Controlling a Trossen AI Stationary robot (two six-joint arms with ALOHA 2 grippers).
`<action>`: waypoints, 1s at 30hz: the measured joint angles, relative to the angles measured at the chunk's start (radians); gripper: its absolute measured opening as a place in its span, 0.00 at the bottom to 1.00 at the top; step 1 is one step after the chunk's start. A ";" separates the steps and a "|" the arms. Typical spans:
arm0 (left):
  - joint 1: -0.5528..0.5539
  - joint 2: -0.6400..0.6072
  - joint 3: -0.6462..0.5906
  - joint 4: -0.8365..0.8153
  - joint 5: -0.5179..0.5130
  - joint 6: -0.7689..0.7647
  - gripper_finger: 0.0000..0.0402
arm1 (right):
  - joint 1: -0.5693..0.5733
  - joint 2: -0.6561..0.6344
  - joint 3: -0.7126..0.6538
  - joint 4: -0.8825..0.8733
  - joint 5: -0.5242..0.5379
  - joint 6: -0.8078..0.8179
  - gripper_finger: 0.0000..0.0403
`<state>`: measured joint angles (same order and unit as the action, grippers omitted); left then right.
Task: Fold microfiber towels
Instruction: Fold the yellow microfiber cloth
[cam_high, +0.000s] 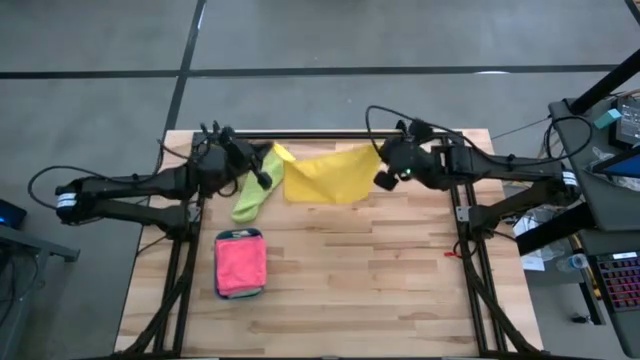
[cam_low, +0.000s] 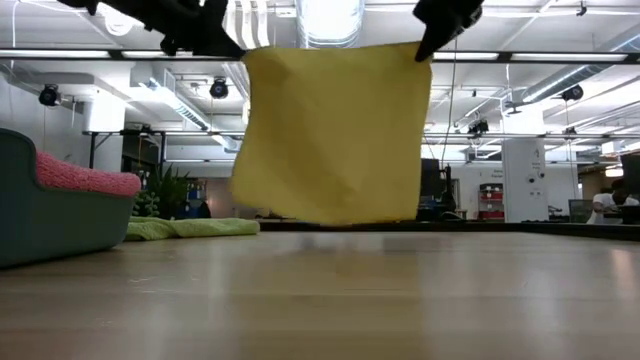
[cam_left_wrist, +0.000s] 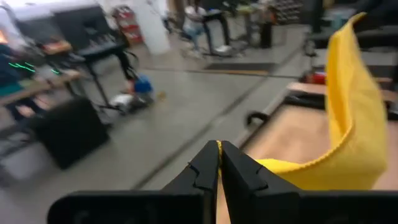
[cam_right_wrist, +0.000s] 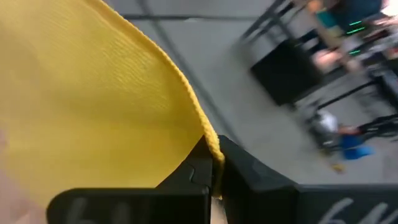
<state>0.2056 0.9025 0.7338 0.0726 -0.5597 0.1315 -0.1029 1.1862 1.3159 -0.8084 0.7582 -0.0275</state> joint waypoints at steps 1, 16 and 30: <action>0.024 0.002 0.017 -0.001 0.000 0.019 0.00 | -0.012 0.000 0.000 0.037 0.022 -0.035 0.02; 0.120 -0.040 0.019 -0.305 0.211 -0.214 0.00 | -0.049 -0.030 -0.024 -0.109 -0.363 0.103 0.02; -0.051 0.033 -0.109 -0.431 0.800 -0.204 0.00 | 0.219 0.007 -0.374 0.154 -0.800 0.391 0.02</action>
<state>0.1543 0.9351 0.6246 -0.3584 0.2404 -0.0720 0.1157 1.1931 0.9423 -0.6547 -0.0421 0.3633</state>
